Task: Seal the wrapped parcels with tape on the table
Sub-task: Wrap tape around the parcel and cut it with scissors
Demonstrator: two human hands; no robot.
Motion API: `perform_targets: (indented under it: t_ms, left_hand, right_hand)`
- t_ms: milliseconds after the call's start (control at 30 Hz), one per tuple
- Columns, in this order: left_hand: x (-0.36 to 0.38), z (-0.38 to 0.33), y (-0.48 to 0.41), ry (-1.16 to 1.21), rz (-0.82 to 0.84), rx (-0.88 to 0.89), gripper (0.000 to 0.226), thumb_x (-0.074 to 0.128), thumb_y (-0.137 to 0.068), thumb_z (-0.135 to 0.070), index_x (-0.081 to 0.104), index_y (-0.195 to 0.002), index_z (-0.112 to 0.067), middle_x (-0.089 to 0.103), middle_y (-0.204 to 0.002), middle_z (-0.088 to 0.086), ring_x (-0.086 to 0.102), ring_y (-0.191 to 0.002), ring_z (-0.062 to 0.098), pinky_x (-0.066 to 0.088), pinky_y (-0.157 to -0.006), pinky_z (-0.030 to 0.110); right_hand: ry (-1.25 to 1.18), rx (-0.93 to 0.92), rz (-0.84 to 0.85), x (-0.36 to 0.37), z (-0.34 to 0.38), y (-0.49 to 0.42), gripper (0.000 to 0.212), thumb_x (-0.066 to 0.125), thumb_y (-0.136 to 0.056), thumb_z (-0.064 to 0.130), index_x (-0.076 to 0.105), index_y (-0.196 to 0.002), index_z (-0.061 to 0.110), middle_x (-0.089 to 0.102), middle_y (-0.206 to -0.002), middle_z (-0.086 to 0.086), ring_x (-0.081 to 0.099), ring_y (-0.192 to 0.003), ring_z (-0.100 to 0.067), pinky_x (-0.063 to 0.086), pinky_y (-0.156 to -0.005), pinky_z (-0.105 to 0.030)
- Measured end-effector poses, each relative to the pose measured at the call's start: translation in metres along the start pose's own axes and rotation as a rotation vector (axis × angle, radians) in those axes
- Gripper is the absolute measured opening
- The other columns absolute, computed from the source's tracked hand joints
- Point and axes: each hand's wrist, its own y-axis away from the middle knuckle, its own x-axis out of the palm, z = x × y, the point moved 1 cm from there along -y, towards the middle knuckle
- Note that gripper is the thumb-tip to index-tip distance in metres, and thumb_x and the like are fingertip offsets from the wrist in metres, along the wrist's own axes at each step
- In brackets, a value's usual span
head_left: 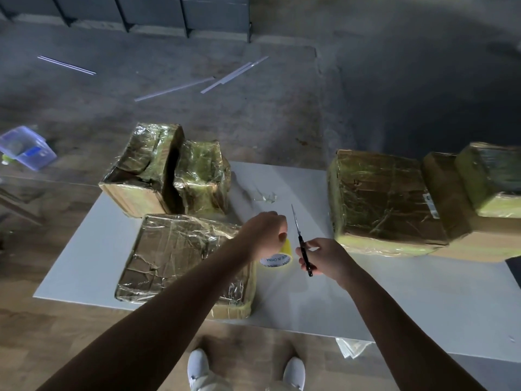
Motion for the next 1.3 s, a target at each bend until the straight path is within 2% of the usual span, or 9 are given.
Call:
perform_targets:
  t_ms: [100,233,367,533,633,800,933,1100,1300]
  left_hand:
    - [0.014,0.0,-0.022,-0.146,0.126,0.024,0.036,0.057,-0.093,-0.03,0.058,-0.123,-0.009,0.058,-0.12,0.009,0.048,-0.116,0.026,0.043,-0.092,0.037]
    - [0.042,-0.004,-0.04,-0.405,0.278,0.05,0.04,0.068,-0.08,-0.036,0.061,-0.108,-0.009,0.059,-0.11,0.008,0.049,-0.11,0.027,0.038,-0.079,0.033]
    - [0.057,0.003,-0.044,-0.473,0.327,0.059,0.037,0.067,-0.079,-0.035,0.063,-0.106,-0.009,0.063,-0.109,0.008,0.053,-0.107,0.027,0.043,-0.08,0.031]
    - [0.033,-0.004,-0.048,-0.302,0.235,0.033,0.039,0.067,-0.079,-0.026,0.054,-0.112,-0.009,0.061,-0.106,0.008,0.059,-0.101,0.026,0.043,-0.072,0.029]
    - [0.005,-0.003,-0.052,-0.118,0.203,-0.058,0.046,0.069,-0.076,-0.014,0.049,-0.117,-0.006,0.06,-0.108,0.01,0.058,-0.098,0.025,0.047,-0.073,0.031]
    - [-0.025,0.01,-0.051,0.091,0.142,-0.181,0.05,0.074,-0.077,-0.025,0.05,-0.119,-0.008,0.056,-0.109,0.006,0.051,-0.094,0.019,0.035,-0.068,0.027]
    - [-0.03,0.023,-0.05,0.212,0.063,-0.258,0.048,0.078,-0.073,-0.035,0.055,-0.11,-0.015,0.059,-0.109,0.003,0.054,-0.099,0.019,0.041,-0.074,0.03]
    - [-0.028,0.026,-0.046,0.25,0.045,-0.245,0.054,0.079,-0.072,-0.04,0.058,-0.116,-0.018,0.061,-0.115,0.0,0.056,-0.108,0.019,0.041,-0.079,0.028]
    - [-0.032,0.027,-0.042,0.225,0.04,-0.227,0.053,0.079,-0.075,-0.038,0.058,-0.117,-0.014,0.061,-0.117,0.003,0.056,-0.108,0.019,0.041,-0.079,0.027]
  right_hand:
    - [0.005,0.005,0.004,-0.001,-0.007,0.003,0.014,0.068,-0.087,0.016,0.067,-0.093,0.003,0.069,-0.071,-0.01,0.061,-0.063,-0.022,0.053,-0.073,-0.039]
    - [0.05,0.001,-0.028,0.0,-0.013,0.004,0.007,0.065,-0.09,0.018,0.064,-0.087,0.012,0.071,-0.069,-0.005,0.061,-0.061,-0.018,0.048,-0.062,-0.03]
    - [0.081,-0.001,-0.068,-0.001,-0.019,0.004,0.013,0.065,-0.09,0.025,0.063,-0.095,0.013,0.071,-0.073,-0.003,0.063,-0.062,-0.015,0.048,-0.057,-0.025]
    - [0.154,-0.018,-0.06,-0.005,-0.025,0.007,0.028,0.064,-0.091,0.029,0.059,-0.112,0.012,0.071,-0.097,-0.013,0.068,-0.081,-0.023,0.048,-0.058,-0.022]
    - [0.12,-0.04,-0.105,-0.011,-0.021,0.013,0.022,0.063,-0.091,0.024,0.062,-0.108,0.01,0.071,-0.089,-0.012,0.065,-0.071,-0.019,0.045,-0.053,-0.021]
    - [0.106,-0.036,-0.154,-0.019,-0.013,0.02,0.016,0.061,-0.09,0.023,0.069,-0.096,0.011,0.07,-0.074,-0.009,0.061,-0.062,-0.018,0.045,-0.053,-0.025]
    - [0.242,0.027,-0.059,-0.017,-0.018,0.026,0.029,0.062,-0.088,0.031,0.072,-0.081,0.005,0.07,-0.071,-0.015,0.06,-0.059,-0.021,0.046,-0.055,-0.029]
    - [0.284,0.096,0.108,-0.007,-0.007,0.041,0.032,0.064,-0.087,0.035,0.073,-0.087,0.004,0.066,-0.065,-0.005,0.055,-0.057,-0.015,0.042,-0.061,-0.026]
    - [0.301,0.082,0.2,-0.006,0.007,0.056,0.029,0.062,-0.09,0.035,0.073,-0.087,0.008,0.065,-0.067,-0.002,0.054,-0.057,-0.014,0.04,-0.059,-0.022]
